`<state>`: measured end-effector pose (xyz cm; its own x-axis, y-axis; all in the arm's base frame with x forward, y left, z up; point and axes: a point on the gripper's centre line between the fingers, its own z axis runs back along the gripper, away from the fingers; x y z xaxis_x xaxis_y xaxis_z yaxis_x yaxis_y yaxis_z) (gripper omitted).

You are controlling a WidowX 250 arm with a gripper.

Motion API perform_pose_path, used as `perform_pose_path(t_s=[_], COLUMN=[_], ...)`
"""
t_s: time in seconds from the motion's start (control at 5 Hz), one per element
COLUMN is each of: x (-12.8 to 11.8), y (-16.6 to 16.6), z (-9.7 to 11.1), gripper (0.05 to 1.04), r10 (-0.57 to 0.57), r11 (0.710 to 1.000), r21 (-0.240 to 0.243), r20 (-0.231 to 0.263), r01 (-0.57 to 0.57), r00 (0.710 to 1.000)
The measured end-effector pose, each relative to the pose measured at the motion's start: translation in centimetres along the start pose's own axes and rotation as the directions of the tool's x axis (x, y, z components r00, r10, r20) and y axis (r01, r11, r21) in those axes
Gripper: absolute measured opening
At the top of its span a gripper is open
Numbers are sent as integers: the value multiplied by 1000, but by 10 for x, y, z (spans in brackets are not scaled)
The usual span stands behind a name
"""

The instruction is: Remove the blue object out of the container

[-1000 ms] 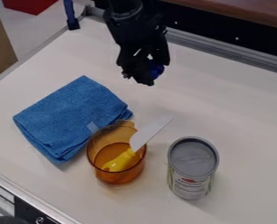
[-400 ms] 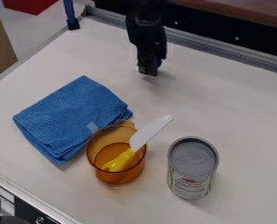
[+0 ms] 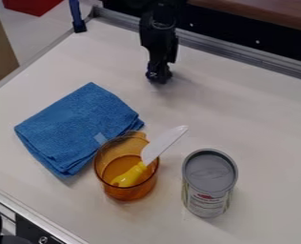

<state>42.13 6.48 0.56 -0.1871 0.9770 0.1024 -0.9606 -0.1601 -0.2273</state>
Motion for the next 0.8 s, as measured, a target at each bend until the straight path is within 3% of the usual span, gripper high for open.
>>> perform_pose_path(t_s=[0.2, 0.4, 0.6, 0.8], x=[-3, -2, -6, -5], y=[2, 2, -4, 1], z=[2, 6, 19, 20], gripper=[998, 998, 998, 998], r10=[-4, -13, -22, -46], r11=[1000, 999, 997, 987], r21=[29, 49, 78, 148], r20=[-18, 2, -32, -86], r01=[4, 13, 25, 58], r00=[1000, 1000, 999, 995])
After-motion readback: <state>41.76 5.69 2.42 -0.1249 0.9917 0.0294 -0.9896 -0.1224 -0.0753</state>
